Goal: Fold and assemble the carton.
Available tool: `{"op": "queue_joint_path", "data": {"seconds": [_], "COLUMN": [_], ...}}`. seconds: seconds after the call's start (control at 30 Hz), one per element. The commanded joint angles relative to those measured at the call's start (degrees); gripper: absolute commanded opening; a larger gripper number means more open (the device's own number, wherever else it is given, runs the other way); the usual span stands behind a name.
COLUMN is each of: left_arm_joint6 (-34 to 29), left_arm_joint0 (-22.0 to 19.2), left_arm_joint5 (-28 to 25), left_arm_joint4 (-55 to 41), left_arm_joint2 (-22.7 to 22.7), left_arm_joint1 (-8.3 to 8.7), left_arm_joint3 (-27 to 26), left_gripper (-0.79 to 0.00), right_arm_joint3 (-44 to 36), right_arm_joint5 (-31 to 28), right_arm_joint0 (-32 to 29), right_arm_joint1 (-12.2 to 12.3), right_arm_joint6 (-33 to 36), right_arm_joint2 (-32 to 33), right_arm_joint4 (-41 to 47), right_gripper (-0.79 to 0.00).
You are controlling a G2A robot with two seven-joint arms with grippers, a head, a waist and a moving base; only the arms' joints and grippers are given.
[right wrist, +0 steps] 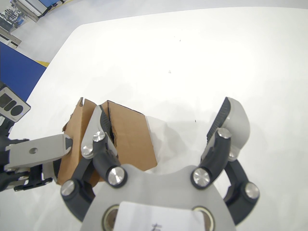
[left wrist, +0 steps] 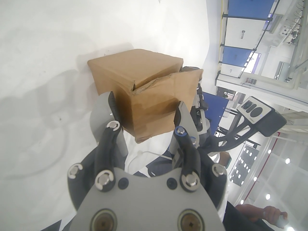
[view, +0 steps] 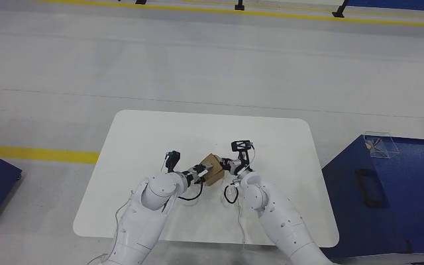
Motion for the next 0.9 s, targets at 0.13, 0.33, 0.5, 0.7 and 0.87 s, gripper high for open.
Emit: {"op": "queue_joint_path", "data": {"seconds": [0.13, 0.33, 0.5, 0.7, 0.87], "left_arm_joint6": [0.43, 0.67, 0.86, 1.12, 1.02], "left_arm_joint0": [0.02, 0.05, -0.08, -0.5, -0.91], "left_arm_joint5": [0.3, 0.5, 0.79, 1.16, 1.41], "left_arm_joint4": [-0.04, -0.25, -0.23, -0.36, -0.71], "left_arm_joint2": [0.45, 0.74, 1.3, 1.82, 2.1], "left_arm_joint1": [0.17, 0.36, 0.46, 0.56, 0.65], "left_arm_joint3": [0.01, -0.19, -0.22, 0.14, 0.51], "left_gripper": [-0.376, -0.363, -0.357, -0.345, -0.323], "right_arm_joint3": [0.49, 0.37, 0.21, 0.73, 1.44], "right_arm_joint5": [0.31, 0.19, 0.21, -0.24, -0.81], "right_arm_joint0": [0.26, 0.19, 0.07, 0.27, 0.63], "right_arm_joint1": [-0.11, 0.01, 0.02, -0.17, -0.3], "right_arm_joint6": [-0.85, -1.28, -0.98, -0.38, 0.28], "right_arm_joint2": [0.4, 1.36, 1.67, 1.47, 1.41], "right_arm_joint4": [-0.02, 0.06, -0.08, 0.09, 0.3], "right_gripper": [0.0, 0.0, 0.0, 0.0, 0.0]}}
